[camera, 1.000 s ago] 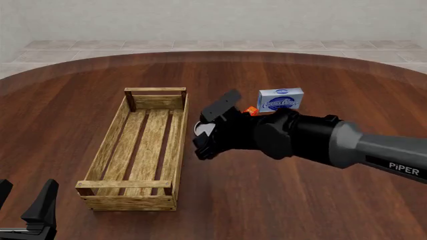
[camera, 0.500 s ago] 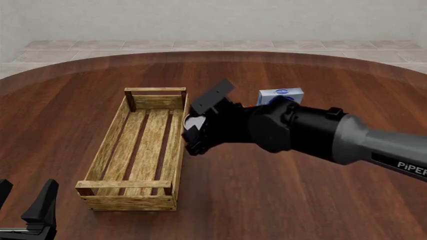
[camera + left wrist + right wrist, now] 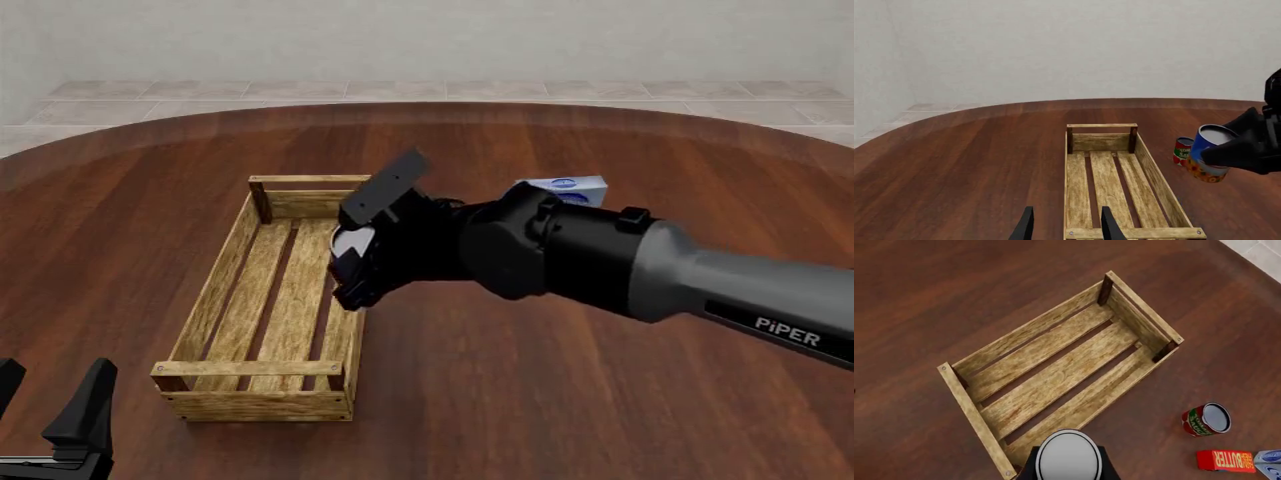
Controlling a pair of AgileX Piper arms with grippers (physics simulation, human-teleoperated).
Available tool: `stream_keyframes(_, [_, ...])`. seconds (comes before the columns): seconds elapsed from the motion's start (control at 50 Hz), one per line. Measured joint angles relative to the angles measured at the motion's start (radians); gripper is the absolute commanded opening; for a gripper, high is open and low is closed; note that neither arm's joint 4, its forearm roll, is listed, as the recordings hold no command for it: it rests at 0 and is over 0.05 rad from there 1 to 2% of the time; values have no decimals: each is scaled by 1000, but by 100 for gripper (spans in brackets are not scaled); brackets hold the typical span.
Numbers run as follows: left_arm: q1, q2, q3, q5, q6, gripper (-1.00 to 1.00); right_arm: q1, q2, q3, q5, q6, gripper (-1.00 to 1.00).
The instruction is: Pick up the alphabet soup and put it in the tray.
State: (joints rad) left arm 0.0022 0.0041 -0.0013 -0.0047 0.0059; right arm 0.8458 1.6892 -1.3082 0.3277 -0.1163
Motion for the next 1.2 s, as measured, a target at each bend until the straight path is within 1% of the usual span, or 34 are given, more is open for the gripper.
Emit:
stream_keyframes(0.52, [0, 0, 0, 0, 0, 100, 42, 91, -118, 19, -1, -100])
stream_keyframes(1.2, [0, 0, 0, 0, 0, 100, 75, 247, -263, 18, 22, -100])
